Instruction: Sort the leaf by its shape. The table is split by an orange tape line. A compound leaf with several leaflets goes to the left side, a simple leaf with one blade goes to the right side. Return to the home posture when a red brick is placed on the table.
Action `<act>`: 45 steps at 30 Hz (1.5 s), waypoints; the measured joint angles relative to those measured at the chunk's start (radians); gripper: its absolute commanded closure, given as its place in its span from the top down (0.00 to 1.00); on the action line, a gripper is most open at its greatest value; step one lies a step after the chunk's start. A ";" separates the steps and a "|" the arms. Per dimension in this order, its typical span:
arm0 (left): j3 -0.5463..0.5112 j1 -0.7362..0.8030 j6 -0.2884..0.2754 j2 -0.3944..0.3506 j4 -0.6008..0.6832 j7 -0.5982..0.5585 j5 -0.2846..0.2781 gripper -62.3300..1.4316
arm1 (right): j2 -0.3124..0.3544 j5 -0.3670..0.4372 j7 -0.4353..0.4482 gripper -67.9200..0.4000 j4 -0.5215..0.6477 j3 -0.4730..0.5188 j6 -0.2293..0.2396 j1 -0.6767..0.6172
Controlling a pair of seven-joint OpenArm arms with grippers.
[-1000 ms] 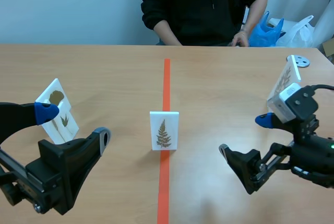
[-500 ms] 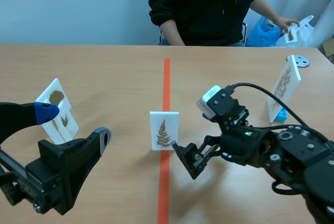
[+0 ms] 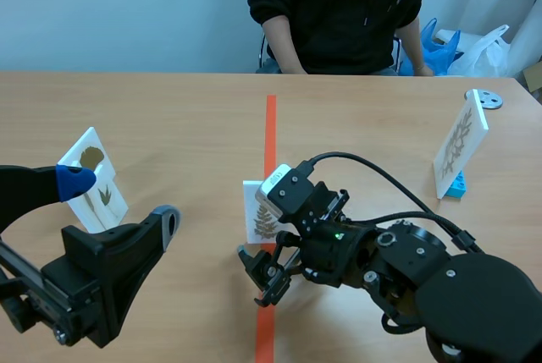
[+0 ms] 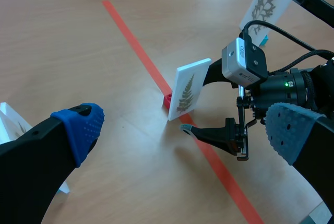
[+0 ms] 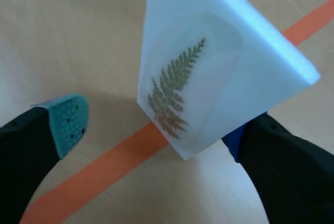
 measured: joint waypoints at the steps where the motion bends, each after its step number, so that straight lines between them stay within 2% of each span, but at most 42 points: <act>1: 0.000 0.000 0.000 0.000 0.000 0.000 0.000 1.00 | 0.000 0.000 0.000 0.58 0.000 0.000 0.000 0.000; 15: 0.000 0.000 0.000 0.000 0.000 0.000 0.000 1.00 | 0.002 0.000 0.011 0.14 0.000 0.001 0.000 0.000; 17: 0.000 0.000 0.000 0.000 0.000 0.000 0.000 1.00 | 0.002 0.000 0.012 0.10 0.000 0.001 0.000 0.000; 25: 0.000 0.000 0.000 0.000 0.000 0.000 0.000 1.00 | 0.003 0.000 0.042 0.09 0.003 0.002 0.000 -0.007; 28: 0.000 0.000 0.000 0.000 0.000 -0.001 0.000 1.00 | 0.009 0.000 0.042 0.09 0.043 0.004 0.000 -0.020; 36: 0.000 0.000 0.000 0.000 0.000 -0.003 0.000 1.00 | 0.059 0.005 0.033 0.09 0.318 0.113 0.007 -0.133; 45: 0.000 0.000 0.000 0.000 0.000 -0.004 0.000 1.00 | 0.105 0.120 -0.036 0.09 0.575 0.312 0.007 -0.313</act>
